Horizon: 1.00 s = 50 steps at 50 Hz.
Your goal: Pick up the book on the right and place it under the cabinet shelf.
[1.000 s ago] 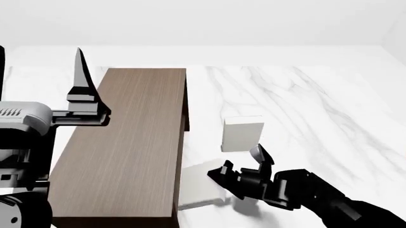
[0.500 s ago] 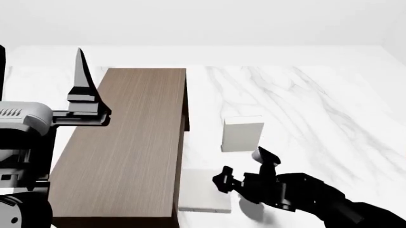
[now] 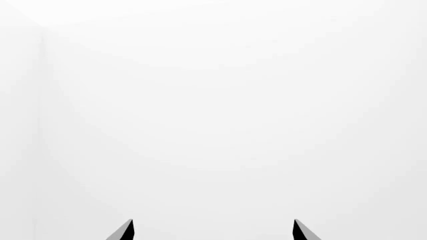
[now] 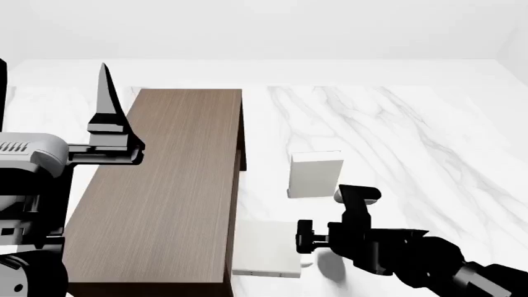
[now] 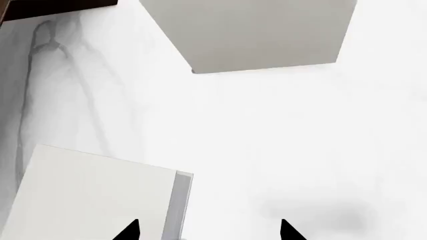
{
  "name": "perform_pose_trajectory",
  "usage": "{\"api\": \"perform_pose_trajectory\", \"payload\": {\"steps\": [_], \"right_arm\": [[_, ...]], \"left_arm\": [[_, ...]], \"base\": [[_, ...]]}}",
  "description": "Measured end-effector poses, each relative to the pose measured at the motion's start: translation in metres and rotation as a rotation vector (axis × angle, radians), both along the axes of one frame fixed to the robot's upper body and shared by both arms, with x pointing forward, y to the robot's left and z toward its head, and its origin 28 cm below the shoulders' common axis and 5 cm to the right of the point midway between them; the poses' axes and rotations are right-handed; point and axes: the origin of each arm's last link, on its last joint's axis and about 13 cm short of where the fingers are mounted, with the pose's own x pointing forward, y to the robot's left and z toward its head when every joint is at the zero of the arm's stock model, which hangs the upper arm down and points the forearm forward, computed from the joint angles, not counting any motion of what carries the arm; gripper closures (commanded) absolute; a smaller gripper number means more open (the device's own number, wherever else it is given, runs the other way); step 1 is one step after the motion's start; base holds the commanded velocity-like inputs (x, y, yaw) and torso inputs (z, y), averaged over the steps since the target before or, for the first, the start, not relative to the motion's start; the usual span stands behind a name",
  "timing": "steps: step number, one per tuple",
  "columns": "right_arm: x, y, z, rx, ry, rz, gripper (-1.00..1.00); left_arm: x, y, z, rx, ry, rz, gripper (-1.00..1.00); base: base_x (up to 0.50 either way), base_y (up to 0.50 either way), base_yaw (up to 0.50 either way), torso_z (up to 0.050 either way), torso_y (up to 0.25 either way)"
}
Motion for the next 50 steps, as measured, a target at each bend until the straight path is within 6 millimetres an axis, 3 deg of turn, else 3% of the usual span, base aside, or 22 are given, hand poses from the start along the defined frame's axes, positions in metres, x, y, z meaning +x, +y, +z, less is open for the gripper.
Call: {"api": "perform_pose_trajectory", "payload": {"steps": [10,23,50], "right_arm": [[-0.009,-0.008,0.007,-0.171,-0.089,0.003,-1.0],[-0.015,-0.013,0.003,-0.314,-0.141,0.024,-1.0],[-0.014,-0.007,-0.018,-0.394,-0.181,0.085,-1.0]], "left_arm": [[0.0,0.0,0.0,0.002,0.001,0.0,-1.0],[0.0,-0.001,-0.001,0.004,0.002,0.0,-1.0],[0.0,-0.001,-0.001,0.007,0.003,-0.001,-1.0]], "base": [[0.0,0.0,0.0,0.0,0.0],[0.0,0.0,0.0,0.0,0.0],[0.0,0.0,0.0,0.0,0.0]]}}
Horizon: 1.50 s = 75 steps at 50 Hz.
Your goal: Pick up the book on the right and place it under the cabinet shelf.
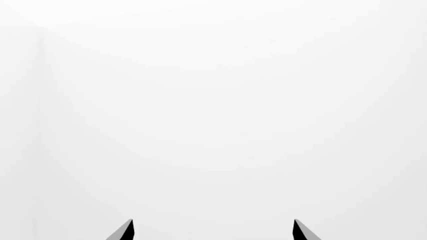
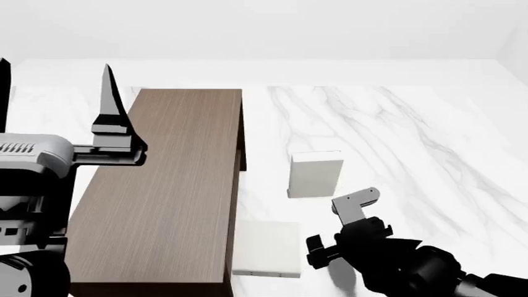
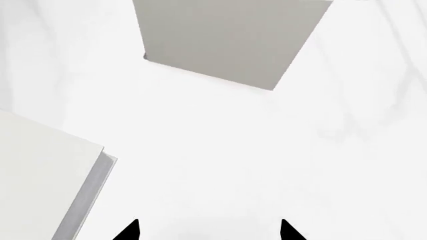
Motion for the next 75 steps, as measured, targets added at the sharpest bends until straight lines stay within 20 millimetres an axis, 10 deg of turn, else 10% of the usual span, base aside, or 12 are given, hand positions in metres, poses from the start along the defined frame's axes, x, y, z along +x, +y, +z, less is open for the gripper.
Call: {"api": "perform_pose_trajectory", "payload": {"steps": [75], "right_arm": [[0.007,0.033,-0.009,-0.036,-0.007,0.139,-1.0]], "left_arm": [[-0.002,0.001,0.001,-0.01,-0.007,-0.003,-1.0]], "base": [[0.0,0.0,0.0,0.0,-0.002]]}}
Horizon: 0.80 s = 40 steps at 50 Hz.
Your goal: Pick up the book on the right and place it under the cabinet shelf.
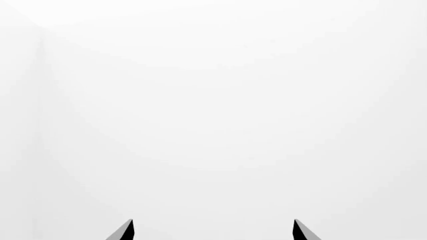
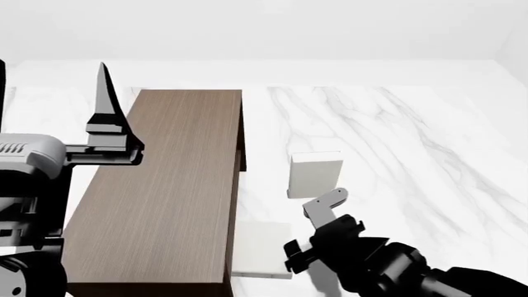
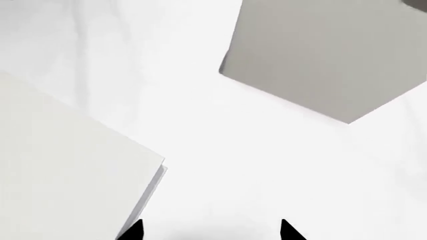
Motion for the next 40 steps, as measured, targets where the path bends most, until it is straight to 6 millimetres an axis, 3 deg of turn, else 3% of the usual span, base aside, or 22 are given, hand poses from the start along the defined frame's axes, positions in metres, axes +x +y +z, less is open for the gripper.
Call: {"api": "perform_pose_trajectory", "payload": {"steps": [40], "right_arm": [[0.017,0.033,-0.004,-0.005,-0.03,0.125,-1.0]], "left_arm": [[0.0,0.001,0.0,-0.004,-0.002,0.0,-1.0]], "base": [[0.0,0.0,0.0,0.0,-0.001]]}}
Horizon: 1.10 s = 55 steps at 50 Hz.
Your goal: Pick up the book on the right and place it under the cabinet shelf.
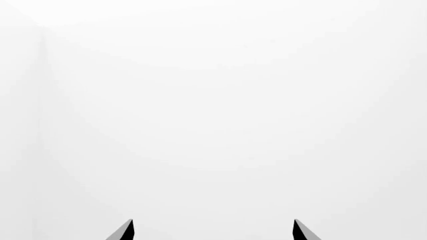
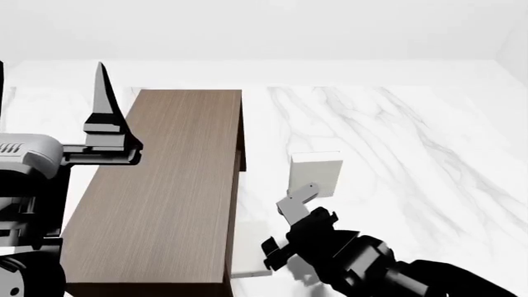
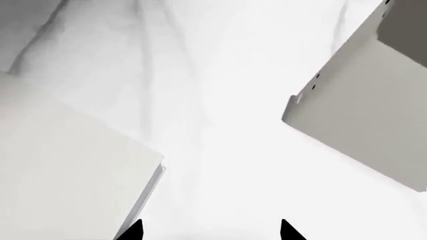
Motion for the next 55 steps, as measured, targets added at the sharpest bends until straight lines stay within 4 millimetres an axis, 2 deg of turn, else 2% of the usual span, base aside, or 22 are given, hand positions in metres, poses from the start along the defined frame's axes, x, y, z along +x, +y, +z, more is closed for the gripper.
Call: {"api": "perform_pose_trajectory", "payload": {"steps": [55], "right_arm": [[-0.01,0.032,-0.005,0.072,0.061,0.112,-1.0]], "left_arm": [[-0.001,0.001,0.001,-0.005,-0.005,-0.002,-1.0]], "base": [[0.0,0.0,0.0,0.0,0.0]]}}
